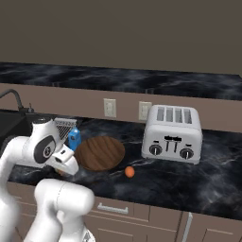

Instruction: Gather the eggs and milk located in the vicinity of the sink area and place them right next to the bowl.

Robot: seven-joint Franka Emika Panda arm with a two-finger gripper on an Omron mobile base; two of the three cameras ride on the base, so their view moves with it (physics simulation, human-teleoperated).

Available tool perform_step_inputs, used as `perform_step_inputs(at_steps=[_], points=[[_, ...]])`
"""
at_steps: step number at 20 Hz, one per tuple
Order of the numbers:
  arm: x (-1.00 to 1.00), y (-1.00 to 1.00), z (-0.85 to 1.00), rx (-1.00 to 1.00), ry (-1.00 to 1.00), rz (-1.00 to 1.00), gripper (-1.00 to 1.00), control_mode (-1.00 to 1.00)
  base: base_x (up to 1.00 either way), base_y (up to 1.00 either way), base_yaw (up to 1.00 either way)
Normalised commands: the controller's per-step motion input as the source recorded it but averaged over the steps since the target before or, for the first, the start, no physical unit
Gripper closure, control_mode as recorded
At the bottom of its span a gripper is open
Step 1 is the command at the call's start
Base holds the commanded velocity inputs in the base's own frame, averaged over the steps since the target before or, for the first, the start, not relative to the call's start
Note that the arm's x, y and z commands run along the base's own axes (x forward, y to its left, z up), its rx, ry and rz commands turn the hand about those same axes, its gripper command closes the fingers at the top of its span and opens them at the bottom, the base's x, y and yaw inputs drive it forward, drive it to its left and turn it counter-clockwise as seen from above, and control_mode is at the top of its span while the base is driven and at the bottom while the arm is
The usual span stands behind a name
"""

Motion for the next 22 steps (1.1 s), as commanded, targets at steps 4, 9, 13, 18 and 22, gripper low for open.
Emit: perform_step_inputs(at_steps=[4,9,13,18,22], points=[[0.0,0.59,-0.09,-0.18,-0.06,-0.17,1.0,-1.0,0.0,0.0,0.0],[0.09,0.3,-0.19,-0.15,-0.06,-0.16,1.0,-1.0,0.0,0.0,0.0],[0.25,0.0,-0.43,-0.2,-0.13,-0.21,1.0,-1.0,0.0,0.0,0.0],[0.35,0.0,-0.17,-0.14,-0.1,-0.17,1.0,-1.0,0.0,0.0,0.0],[0.34,0.0,-0.03,0.0,-0.06,-0.07,1.0,-1.0,0.0,0.0,0.0]])
